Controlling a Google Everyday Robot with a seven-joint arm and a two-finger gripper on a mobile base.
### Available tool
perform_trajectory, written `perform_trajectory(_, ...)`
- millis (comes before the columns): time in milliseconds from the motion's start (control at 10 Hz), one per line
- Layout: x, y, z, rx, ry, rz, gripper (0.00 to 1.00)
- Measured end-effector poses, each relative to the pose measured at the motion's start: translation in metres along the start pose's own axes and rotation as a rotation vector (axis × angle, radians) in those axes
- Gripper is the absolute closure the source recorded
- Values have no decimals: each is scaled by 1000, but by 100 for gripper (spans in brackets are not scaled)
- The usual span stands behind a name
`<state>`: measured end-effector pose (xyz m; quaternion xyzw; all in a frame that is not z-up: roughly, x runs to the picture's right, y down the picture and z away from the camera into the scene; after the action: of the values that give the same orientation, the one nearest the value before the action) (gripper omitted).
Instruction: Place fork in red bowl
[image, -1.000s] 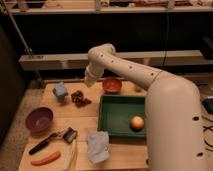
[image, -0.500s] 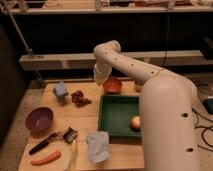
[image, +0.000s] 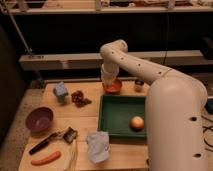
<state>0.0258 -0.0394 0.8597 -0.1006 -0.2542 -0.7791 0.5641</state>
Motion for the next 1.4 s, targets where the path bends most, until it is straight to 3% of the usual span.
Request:
perform_trajectory(400,-22,26,3,-3,7,55,100)
perform_trajectory(500,-30,42,2,-10,14,71,100)
perform_trajectory(1000,-35,53,11,30,-9,91,100)
perform_trajectory(1200,-34,54,13,91,-5,83,100)
perform_trajectory(1300,-34,61,13,145,-10,70,100)
perform_trajectory(1400,-32,60,11,165,-12,55,100)
